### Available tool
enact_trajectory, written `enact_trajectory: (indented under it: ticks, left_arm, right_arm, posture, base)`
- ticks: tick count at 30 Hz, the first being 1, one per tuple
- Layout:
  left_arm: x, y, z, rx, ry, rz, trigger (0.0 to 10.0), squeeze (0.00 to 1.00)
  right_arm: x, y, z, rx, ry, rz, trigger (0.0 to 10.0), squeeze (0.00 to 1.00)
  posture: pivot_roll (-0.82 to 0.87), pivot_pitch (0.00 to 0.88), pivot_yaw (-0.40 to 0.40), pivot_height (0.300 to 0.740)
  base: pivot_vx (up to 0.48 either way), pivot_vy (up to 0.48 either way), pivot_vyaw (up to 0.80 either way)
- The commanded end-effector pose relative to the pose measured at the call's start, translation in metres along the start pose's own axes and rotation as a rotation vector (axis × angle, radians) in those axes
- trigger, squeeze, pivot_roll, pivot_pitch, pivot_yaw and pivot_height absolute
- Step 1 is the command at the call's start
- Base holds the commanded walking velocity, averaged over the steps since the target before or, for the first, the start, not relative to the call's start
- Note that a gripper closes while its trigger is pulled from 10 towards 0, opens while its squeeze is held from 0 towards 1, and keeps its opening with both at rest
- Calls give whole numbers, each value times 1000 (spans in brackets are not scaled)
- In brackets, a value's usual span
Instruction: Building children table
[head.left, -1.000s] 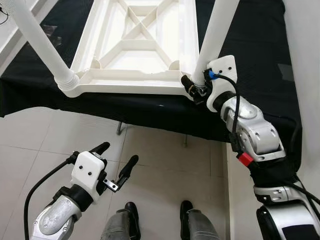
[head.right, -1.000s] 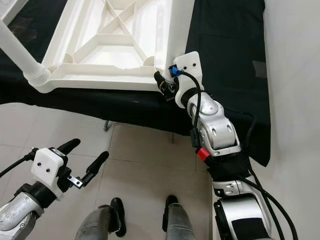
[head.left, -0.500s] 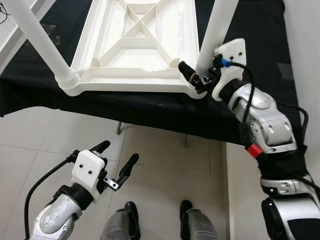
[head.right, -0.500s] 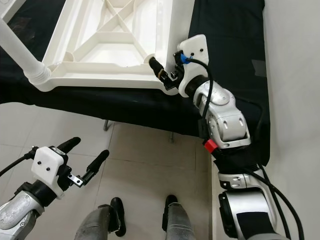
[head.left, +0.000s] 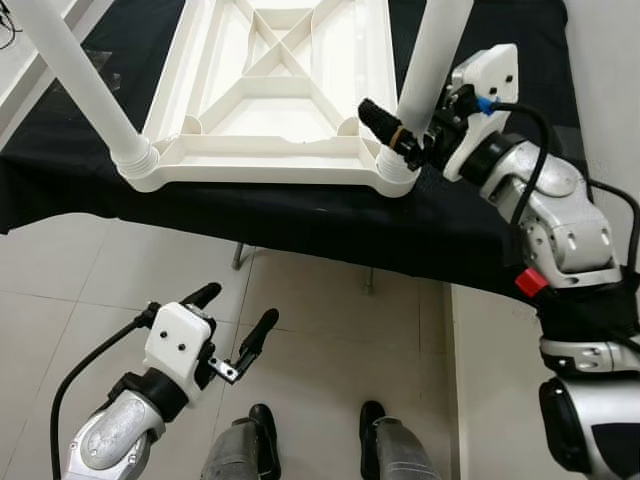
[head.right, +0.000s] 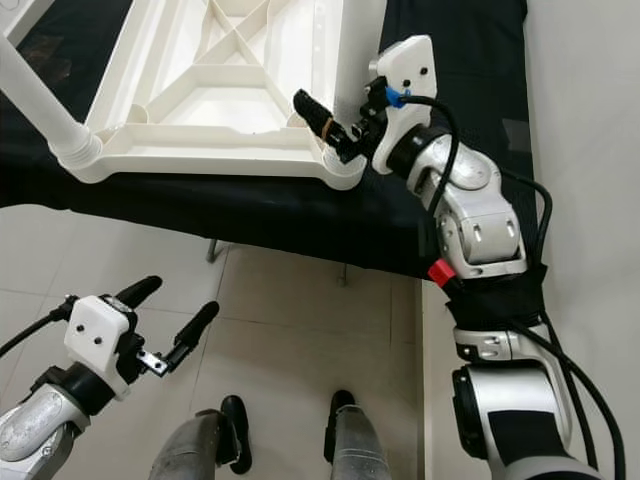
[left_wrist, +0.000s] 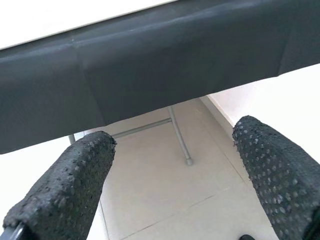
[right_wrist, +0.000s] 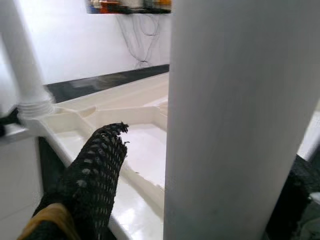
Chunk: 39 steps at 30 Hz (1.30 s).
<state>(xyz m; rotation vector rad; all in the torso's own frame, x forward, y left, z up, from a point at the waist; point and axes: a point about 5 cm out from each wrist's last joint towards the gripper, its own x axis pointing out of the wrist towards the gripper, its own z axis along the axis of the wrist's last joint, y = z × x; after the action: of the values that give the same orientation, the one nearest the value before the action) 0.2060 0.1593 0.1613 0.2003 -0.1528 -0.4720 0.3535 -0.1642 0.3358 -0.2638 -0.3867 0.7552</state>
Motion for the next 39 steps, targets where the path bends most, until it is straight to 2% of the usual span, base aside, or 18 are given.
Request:
enact_trajectory:
  ticks: [1, 5, 9, 10, 13, 14, 22, 27, 32, 38, 39]
  left_arm:
    - [-4, -4, -8, -11, 36, -3, 10000, 0]
    - [-4, -3, -8, -8, 33, 0, 10000, 0]
    - [-5, -3, -7, -8, 33, 0, 10000, 0]
    - [-5, -3, -7, -8, 32, -1, 10000, 0]
    - [-5, -3, -7, -8, 32, -1, 10000, 0]
    - [-5, -3, -7, -6, 32, 0, 10000, 0]
    - [-5, -3, -6, -5, 31, -1, 10000, 0]
    - [-4, -3, -5, -5, 30, 0, 10000, 0]
    - [-4, -4, -5, -4, 29, 0, 10000, 0]
    - [-3, -4, -4, -5, 28, 1, 10000, 0]
    - [-3, -4, -4, -6, 27, 1, 10000, 0]
  right_arm:
    - [-2, -2, 5, -9, -45, 52, 10000, 0]
    - [-10, -10, 7, -15, -51, 206, 10000, 0]
    - [-11, -13, 9, -19, -54, 236, 10000, 0]
    - [-12, -15, 10, -18, -58, 253, 8549, 0]
    - [-12, -16, 10, -17, -61, 263, 8549, 0]
    - [-12, -20, 10, -21, -60, 279, 0, 0]
    - [-7, -19, 7, -43, -41, 320, 0, 0]
    - [0, -17, 1, -67, 14, 298, 0, 0]
    - [3, -14, 2, -63, 3, 316, 0, 0]
    - [10, -8, -4, -76, 53, 317, 0, 0]
    - [16, -6, -6, -49, 75, 308, 0, 0]
  posture:
    - [65, 359, 1, 740]
    - [65, 364, 0, 740]
    - [65, 364, 0, 740]
    - [65, 364, 0, 740]
    - [65, 364, 0, 740]
    - [68, 367, 2, 740]
    - [67, 369, 2, 740]
    - [62, 371, 2, 740]
    - [63, 372, 0, 740]
    - [60, 373, 0, 740]
    - [55, 374, -3, 740]
  base:
    - [0, 0, 0]
    - [0, 0, 0]
    - [0, 0, 0]
    - [0, 0, 0]
    - [0, 0, 0]
    - [0, 0, 0]
    - [0, 0, 0]
    - [0, 0, 0]
    - [0, 0, 0]
    - [0, 0, 0]
    - [0, 0, 0]
